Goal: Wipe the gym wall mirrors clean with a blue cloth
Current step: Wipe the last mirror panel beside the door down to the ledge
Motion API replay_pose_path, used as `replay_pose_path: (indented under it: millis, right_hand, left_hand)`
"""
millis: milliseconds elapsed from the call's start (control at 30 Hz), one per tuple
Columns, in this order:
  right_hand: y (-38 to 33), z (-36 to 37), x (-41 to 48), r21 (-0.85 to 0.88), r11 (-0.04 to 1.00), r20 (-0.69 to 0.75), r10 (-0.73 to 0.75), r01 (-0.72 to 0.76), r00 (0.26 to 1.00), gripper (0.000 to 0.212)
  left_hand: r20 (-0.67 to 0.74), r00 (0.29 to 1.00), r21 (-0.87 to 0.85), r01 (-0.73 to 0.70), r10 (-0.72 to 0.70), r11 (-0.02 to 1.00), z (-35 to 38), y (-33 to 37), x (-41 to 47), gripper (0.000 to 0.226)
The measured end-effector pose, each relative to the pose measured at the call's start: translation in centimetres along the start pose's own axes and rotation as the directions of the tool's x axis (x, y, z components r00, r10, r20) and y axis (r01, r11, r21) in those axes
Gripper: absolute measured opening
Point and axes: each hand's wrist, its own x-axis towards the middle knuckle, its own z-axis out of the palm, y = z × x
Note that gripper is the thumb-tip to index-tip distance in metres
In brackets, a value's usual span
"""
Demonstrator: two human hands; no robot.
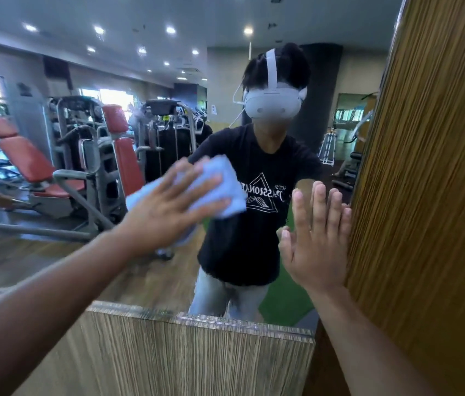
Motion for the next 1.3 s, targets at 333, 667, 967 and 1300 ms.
replay_pose_path:
  millis: [333,667,967,1300]
  right_hand:
    - [0.1,0.4,-0.1,-0.041,0.999,-0.048,-0.009,0.007,0.999,0.068]
    - [0.2,0.7,-0.1,-0.068,0.998,-0.071,-0.010,0.005,0.997,0.068]
    - [0.2,1.1,-0.3,-0.089,0.996,-0.108,-0.028,0.018,0.994,0.072]
    - [0.2,1.0,-0.3,-0.090,0.996,-0.094,-0.016,0.008,0.995,0.071]
  left_hand:
    - [-0.145,0.980,-0.071,0.126,-0.135,0.990,0.6,1.7,5.6,0.055]
    - [0.191,0.917,-0.113,-0.333,0.349,0.936,1.8,3.8,-5.0,0.046]
    - [-0.025,0.998,-0.093,0.047,-0.049,0.995,0.7,1.4,0.9,0.045]
    - [0.149,0.958,-0.194,-0.214,0.245,0.957,4.9,10.4,-8.9,0.046]
